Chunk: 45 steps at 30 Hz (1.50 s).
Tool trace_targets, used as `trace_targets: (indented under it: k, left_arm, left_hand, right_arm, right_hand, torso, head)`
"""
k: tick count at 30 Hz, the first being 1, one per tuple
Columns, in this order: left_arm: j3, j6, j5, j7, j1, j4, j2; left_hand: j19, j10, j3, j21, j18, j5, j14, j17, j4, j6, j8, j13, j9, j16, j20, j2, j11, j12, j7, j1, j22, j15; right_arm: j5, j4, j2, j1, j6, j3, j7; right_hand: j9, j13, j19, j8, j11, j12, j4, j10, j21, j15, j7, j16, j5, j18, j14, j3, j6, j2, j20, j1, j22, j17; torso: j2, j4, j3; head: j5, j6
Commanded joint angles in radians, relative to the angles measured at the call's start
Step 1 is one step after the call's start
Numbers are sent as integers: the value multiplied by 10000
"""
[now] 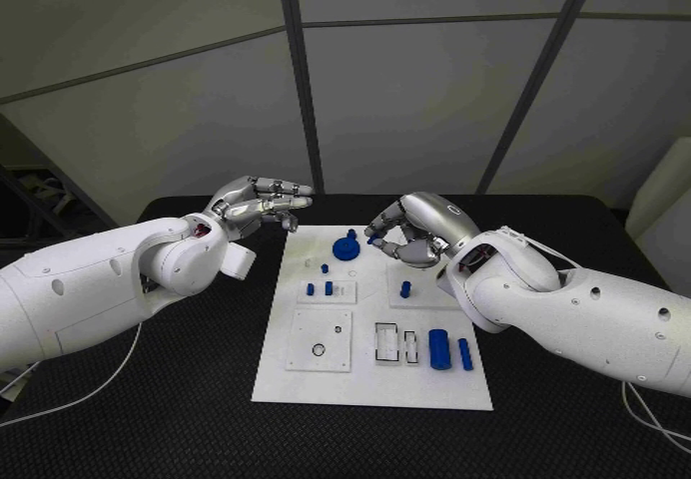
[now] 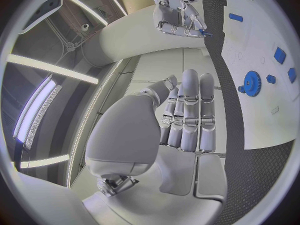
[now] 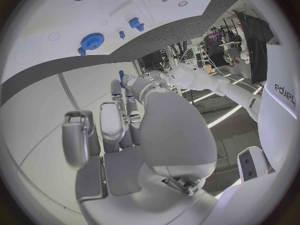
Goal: Assemble the parts on the task board
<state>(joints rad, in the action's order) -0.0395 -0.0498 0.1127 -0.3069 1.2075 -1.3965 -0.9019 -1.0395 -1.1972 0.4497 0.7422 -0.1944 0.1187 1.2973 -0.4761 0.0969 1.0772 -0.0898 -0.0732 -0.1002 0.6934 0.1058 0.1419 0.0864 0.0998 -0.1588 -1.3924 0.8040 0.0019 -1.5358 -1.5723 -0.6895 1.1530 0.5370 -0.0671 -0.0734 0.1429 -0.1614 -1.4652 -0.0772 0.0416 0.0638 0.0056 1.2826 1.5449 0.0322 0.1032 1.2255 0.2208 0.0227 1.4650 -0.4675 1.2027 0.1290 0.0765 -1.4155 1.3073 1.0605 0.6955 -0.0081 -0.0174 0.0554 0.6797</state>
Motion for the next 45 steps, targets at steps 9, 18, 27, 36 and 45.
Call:
trace_targets:
  k: [9,18,27,36,45]
  left_arm:
    - [-8,8,-48,-192,15,-3,-11]
    - [-8,8,-48,-196,15,9,-12]
    - [-8,2,-48,-200,15,32,-15]
    - [-8,-5,-48,-201,15,41,-25]
    - [-8,-5,-48,-204,15,47,-25]
  left_hand:
    - [29,-16,-19,-39,108,-3,-39,9,29,-40,37,-10,9,-23,1,-91,46,3,-19,4,-10,-4]
    - [29,-16,-19,-39,108,-3,-39,9,29,-40,37,-10,9,-23,1,-91,46,3,-19,4,-10,-4]
    - [29,-16,-19,-39,108,-3,-39,9,29,-40,37,-10,9,-23,1,-91,46,3,-19,4,-10,-4]
    - [29,-16,-19,-39,108,-3,-39,9,29,-40,37,-10,9,-23,1,-91,46,3,-19,4,-10,-4]
    - [29,-16,-19,-39,108,-3,-39,9,29,-40,37,-10,9,-23,1,-91,46,3,-19,4,-10,-4]
  right_arm:
    - [7,-7,5,17,47,-5,99]
    - [8,-4,9,17,36,-5,103]
    - [10,-2,11,17,28,-5,105]
    - [13,-3,7,17,23,-5,103]
    - [16,2,12,17,12,-5,107]
  right_hand:
    - [13,9,-889,-36,11,-17,-71,39,-3,73,32,13,39,-145,214,-1,28,-56,-70,6,2369,-11]
    - [13,9,-889,-36,11,-17,-71,39,-3,73,32,13,39,-145,214,-1,28,-56,-70,6,2369,-11]
    - [13,9,-889,-36,11,-17,-71,39,-3,73,32,13,39,-145,214,-1,28,-56,-70,6,2369,-11]
    - [13,9,-889,-36,11,-17,-71,39,-3,73,32,13,39,-145,214,-1,28,-56,-70,6,2369,-11]
    - [13,9,-889,-36,11,-17,-71,39,-3,73,32,13,39,-145,214,-1,28,-56,-70,6,2369,-11]
  torso:
    - [-1,3,0]
    - [-3,2,1]
    - [1,0,0]
    - [0,0,1]
    - [-3,-2,2]
  head:
    - [1,2]
    - [-2,5]
    - [1,10]
    - [-2,11]
    - [-3,12]
